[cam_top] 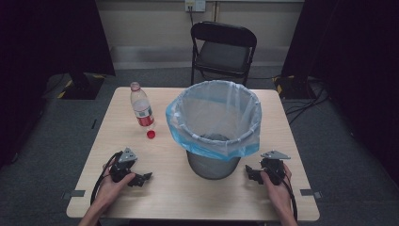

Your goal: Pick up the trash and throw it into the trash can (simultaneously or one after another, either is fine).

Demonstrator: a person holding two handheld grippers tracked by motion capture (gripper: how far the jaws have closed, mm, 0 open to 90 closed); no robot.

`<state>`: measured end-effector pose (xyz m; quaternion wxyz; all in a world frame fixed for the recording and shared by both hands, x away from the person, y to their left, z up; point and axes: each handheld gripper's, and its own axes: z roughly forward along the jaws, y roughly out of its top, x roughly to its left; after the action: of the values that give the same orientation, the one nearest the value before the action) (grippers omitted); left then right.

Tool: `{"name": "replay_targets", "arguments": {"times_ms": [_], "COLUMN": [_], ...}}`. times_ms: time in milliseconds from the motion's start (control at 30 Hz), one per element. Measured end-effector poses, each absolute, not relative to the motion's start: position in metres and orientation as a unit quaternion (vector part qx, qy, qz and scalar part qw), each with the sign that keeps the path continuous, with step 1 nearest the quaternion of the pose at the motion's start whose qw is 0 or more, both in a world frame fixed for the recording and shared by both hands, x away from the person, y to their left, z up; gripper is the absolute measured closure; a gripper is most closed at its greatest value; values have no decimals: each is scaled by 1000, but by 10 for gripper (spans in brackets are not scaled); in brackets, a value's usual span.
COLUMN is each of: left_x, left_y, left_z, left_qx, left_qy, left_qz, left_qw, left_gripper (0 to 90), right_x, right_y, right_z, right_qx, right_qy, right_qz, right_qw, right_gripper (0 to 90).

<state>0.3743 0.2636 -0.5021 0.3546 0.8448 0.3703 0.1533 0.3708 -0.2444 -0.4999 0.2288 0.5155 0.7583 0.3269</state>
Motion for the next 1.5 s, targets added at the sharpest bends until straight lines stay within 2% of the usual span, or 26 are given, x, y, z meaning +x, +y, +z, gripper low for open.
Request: {"name": "replay_targets", "arguments": {"times_ms": [200, 367, 733, 867, 1200, 1500], "left_x": [375, 374, 378, 380, 394, 412], "left_y": [264, 268, 278, 279, 284, 291], "left_z": [-501, -499, -485, -478, -463, -449], "left_qx": [843, 834, 805, 795, 790, 785], "left_qy": [374, 390, 412, 404, 394, 388], "left_qz": [152, 162, 139, 155, 155, 176], "left_qw": [355, 356, 404, 426, 443, 450], "left_gripper": [0, 159, 166, 225, 195, 187], "right_x": [369, 369, 369, 369, 369, 369], "right_y": [-248, -248, -248, -249, -248, -248], "right_z": [-500, -500, -500, -500, -500, -500], "right_qx": [511, 511, 511, 511, 511, 511], "right_qy": [761, 761, 761, 761, 761, 761], "right_qz": [328, 329, 329, 329, 329, 329], "right_qw": [227, 227, 228, 227, 227, 227], "right_gripper": [112, 112, 112, 112, 112, 112]}}
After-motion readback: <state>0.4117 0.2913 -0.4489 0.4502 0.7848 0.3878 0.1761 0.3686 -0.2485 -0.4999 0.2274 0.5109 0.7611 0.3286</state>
